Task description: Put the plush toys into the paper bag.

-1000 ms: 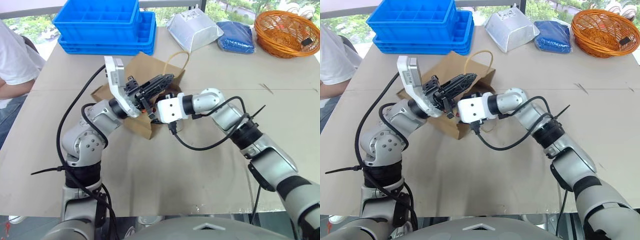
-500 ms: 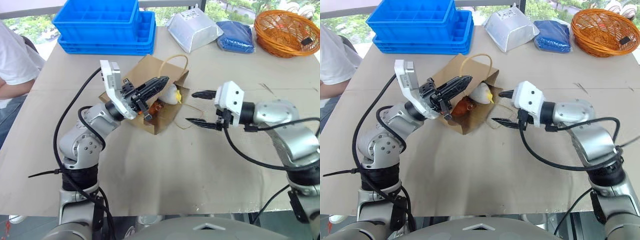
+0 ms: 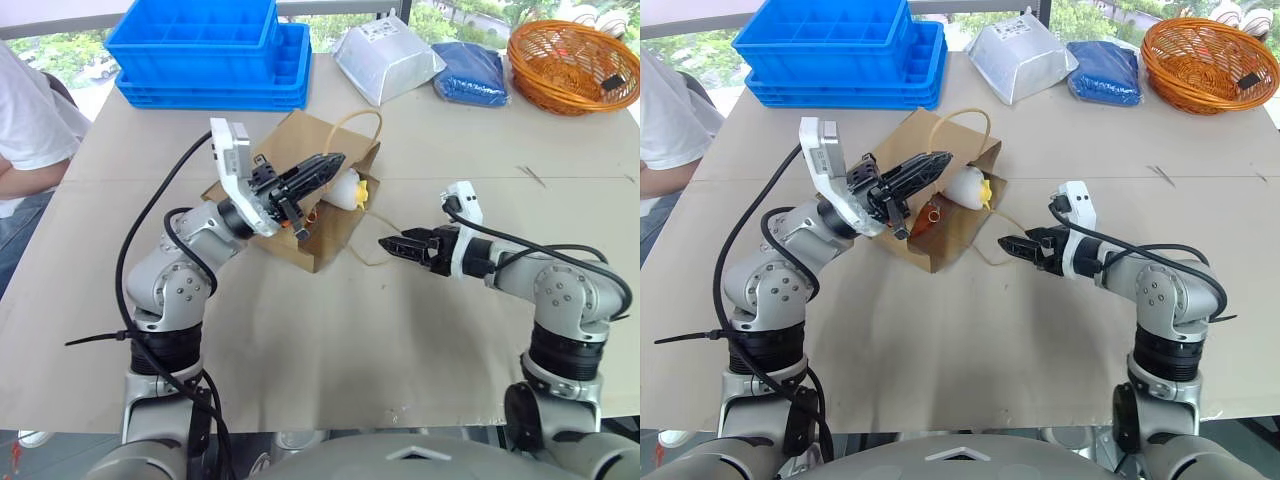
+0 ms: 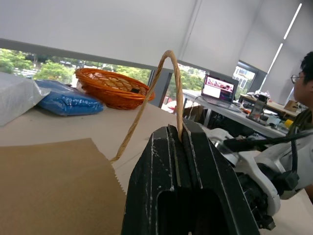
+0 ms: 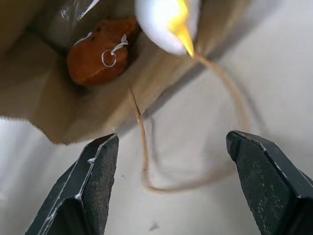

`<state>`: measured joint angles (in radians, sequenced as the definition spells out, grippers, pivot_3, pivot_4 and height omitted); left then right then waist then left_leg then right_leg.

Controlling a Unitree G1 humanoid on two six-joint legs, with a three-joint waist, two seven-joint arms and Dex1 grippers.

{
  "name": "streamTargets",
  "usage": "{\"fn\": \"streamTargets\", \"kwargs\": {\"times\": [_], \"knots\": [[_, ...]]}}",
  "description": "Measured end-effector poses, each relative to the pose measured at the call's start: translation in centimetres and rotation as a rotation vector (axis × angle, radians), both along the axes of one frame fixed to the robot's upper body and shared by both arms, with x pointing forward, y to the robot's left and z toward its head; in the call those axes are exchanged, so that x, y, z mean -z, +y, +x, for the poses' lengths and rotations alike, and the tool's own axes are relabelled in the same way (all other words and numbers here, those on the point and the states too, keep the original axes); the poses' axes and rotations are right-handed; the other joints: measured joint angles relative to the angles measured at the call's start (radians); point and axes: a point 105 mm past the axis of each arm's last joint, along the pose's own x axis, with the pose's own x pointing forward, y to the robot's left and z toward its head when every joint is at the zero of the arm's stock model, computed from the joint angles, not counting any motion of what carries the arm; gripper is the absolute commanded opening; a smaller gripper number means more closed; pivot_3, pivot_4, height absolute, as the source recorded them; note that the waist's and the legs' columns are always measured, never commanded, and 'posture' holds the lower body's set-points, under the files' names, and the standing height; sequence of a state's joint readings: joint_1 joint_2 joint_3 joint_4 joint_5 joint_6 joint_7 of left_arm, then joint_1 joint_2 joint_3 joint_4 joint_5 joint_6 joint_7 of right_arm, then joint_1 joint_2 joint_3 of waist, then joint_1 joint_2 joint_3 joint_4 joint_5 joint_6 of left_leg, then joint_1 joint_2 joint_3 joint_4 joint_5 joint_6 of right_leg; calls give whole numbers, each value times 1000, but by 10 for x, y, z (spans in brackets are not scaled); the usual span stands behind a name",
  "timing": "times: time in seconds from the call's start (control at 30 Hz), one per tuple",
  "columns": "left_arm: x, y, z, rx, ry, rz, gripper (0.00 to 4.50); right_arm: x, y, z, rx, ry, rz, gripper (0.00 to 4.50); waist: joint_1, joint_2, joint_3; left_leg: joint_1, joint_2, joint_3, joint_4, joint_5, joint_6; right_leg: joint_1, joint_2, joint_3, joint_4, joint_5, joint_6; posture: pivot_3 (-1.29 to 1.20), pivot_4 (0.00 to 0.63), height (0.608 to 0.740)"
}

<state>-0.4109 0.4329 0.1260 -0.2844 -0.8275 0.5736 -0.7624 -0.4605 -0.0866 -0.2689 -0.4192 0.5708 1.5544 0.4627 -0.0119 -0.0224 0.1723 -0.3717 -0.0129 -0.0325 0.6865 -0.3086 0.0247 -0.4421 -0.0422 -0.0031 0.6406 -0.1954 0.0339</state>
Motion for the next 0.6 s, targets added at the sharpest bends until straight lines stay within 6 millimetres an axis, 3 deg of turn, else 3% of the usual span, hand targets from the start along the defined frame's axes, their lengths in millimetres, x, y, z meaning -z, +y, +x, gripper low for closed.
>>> {"fn": "streamTargets", "kwargs": {"times": [0.17,0.27,0.33,0.37,0.4,0.47,0.53,0.6], "knots": [[1,0,0,-2,1,0,0,6,3,-4,-17,46,-18,70,-1,0,0,0,0,0,0,0,0,0,0,0,0,0,0,0,150,740],[1,0,-1,-5,0,1,0,7,-1,-4,-12,42,-44,70,-2,0,0,0,0,0,0,0,0,0,0,0,0,0,0,0,150,740],[1,0,-1,-7,0,1,0,6,-3,-2,-5,30,-41,680,-2,0,0,0,0,0,0,0,0,0,0,0,0,0,0,0,150,740],[2,1,-2,-19,3,1,0,-14,-16,-1,2,-72,-19,1006,-2,0,0,0,0,0,0,0,0,0,1,0,0,0,0,0,150,740],[2,2,-2,-23,5,1,0,-19,-20,-1,2,-100,-22,1352,-2,0,0,0,0,0,0,0,0,0,1,0,0,0,0,0,150,740],[4,4,-2,-37,6,1,0,-38,-33,-9,-2,-185,-12,2296,0,0,0,0,0,-1,0,-2,3,0,1,0,0,0,0,0,150,740],[3,4,-2,-39,-1,-1,0,-40,-38,-14,8,-192,-12,3263,0,0,0,0,0,-1,0,-2,4,1,1,-1,0,0,0,0,150,740],[1,3,-4,-40,-10,-1,0,-32,-43,-20,19,-155,-10,3263,-1,0,0,0,0,-1,0,-2,4,1,1,0,0,0,0,0,150,740]]}}
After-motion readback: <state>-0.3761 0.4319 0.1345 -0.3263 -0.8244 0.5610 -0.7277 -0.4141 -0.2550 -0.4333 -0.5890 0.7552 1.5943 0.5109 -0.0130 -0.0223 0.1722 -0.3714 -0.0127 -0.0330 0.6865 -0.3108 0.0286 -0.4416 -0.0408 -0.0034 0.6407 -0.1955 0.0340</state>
